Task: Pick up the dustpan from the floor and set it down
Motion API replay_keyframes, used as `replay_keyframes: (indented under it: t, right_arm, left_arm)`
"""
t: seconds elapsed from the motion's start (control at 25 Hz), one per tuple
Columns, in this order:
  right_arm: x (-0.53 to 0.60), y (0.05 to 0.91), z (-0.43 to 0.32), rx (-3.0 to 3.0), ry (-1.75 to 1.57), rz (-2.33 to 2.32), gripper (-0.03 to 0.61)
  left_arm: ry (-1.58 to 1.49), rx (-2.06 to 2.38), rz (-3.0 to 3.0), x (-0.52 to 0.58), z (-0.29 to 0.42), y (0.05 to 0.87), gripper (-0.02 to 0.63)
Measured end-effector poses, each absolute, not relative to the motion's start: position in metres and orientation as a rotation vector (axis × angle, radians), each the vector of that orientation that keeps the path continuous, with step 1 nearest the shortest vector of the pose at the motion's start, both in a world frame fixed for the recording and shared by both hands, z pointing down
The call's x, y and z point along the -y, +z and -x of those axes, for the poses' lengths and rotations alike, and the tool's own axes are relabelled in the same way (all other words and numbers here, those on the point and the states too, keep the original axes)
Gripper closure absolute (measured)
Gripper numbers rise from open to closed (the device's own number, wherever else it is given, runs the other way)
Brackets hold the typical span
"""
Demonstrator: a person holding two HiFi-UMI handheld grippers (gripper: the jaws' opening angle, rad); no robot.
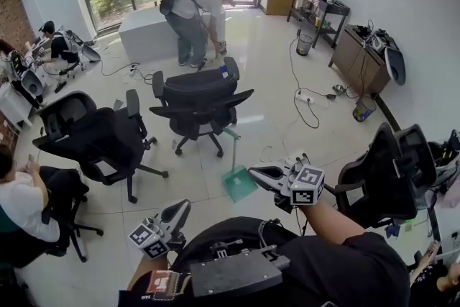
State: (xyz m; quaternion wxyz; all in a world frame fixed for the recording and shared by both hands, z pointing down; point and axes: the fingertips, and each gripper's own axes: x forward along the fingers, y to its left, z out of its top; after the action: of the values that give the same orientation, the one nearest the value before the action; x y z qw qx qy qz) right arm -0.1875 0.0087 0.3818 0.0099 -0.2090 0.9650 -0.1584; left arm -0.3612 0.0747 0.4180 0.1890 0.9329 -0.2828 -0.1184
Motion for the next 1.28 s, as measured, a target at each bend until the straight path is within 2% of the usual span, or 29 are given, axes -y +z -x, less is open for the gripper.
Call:
replay_keyframes:
  t: [0.24, 0.56, 0.8, 1.04, 1.28]
  right_arm:
    - [-0.106, 0.381, 0.16, -2.975, -0.459, 0.726, 0.56]
    - [-0.278, 0.396, -0.032, -3.012, -0.423, 0.674, 0.56]
    - [-0.369, 0.43, -0.125, -3.057, -0.423, 0.715, 0.56]
    - [-0.446, 0.418, -0.11, -3.062, -0.377, 0.697, 0.56]
    - [-0.512, 0.407, -0.037, -3.035, -0.344, 0.779, 0.56]
  left_arm:
    - [-0.346, 0.699, -2.657, -0.161, 0.331, 0.42, 0.606]
    - [-0.367, 0.678, -2.633, -0.312, 0.128, 0.417, 0.606]
    - [-0.3, 0.669, -2.611, -0.413, 0.032, 0.433, 0.606]
    - [-0.339, 0.751, -2.628, -0.499, 0.054, 0.411, 0.606]
    - [-0.324, 0.745, -2.643, -0.583, 0.137, 0.423, 0.606]
